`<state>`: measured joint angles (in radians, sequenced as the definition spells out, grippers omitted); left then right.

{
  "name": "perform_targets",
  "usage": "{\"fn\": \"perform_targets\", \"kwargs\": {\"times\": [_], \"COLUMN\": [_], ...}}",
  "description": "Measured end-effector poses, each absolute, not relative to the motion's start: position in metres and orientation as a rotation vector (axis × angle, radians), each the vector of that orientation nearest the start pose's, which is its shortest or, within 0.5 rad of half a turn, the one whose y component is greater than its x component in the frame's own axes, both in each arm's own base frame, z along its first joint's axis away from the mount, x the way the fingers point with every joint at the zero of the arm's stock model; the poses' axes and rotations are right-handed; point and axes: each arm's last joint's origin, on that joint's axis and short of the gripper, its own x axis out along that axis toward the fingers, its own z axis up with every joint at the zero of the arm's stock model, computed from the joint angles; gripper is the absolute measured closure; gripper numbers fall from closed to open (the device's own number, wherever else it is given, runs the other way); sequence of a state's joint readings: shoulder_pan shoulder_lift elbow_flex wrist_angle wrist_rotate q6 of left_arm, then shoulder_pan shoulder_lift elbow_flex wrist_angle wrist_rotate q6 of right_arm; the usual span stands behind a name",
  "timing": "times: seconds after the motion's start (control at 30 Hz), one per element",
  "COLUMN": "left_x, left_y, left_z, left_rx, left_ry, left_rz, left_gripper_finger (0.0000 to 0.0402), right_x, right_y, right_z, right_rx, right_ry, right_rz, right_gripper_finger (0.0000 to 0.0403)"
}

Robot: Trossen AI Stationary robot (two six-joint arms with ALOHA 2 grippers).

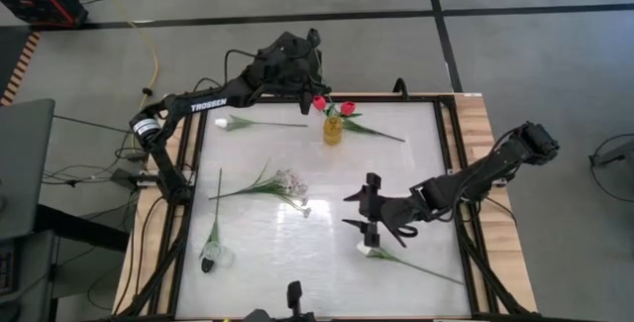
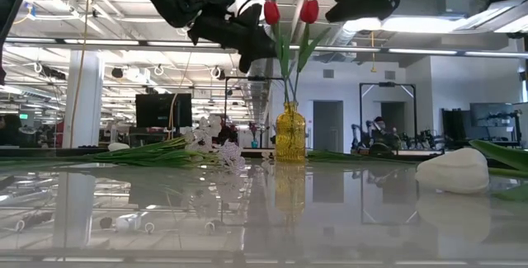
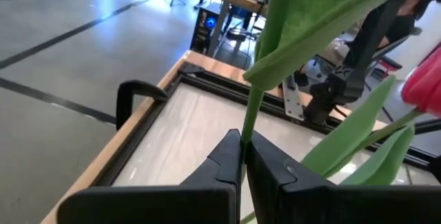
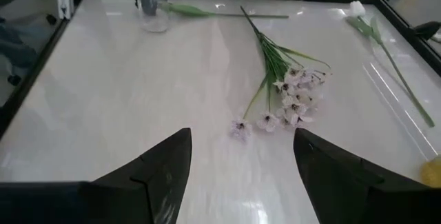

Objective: Sort flowers into vase by color
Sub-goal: Put the bottom black tulip into the yellow vase

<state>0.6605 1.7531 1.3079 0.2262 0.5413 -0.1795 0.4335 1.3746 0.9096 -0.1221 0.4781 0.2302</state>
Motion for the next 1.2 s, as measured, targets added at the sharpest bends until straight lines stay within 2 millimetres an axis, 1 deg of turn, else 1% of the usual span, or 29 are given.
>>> {"fn": "perform_targets", "kwargs": {"times": [0.3,0.5,0.9,1.2], "left_x": [0.323,0.32,0.321,0.331], "left_y": [0.239,0.239,0.236,0.226], "left_z": [0.295,0.305,0.298,0.292], "left_rx": [-0.324,-0.317,-0.295,-0.248], "left_ry": [0.176,0.171,0.234,0.276], "left_rz": [0.107,0.1,0.128,0.159], "left_gripper_finger": [0.0401,0.0401,0.0401,0.0401], "right_x": [0.271,0.273,0.274,0.274], "right_y": [0.107,0.103,0.1,0.101], "right_z": [0.253,0.253,0.253,0.253], "right_rx": [-0.042,-0.037,-0.034,-0.027], "right_ry": [0.529,0.529,0.53,0.529], "right_rz": [-0.118,-0.137,-0.142,-0.139], "right_gripper_finger": [0.0121,0.0121,0.0121,0.0121]}}
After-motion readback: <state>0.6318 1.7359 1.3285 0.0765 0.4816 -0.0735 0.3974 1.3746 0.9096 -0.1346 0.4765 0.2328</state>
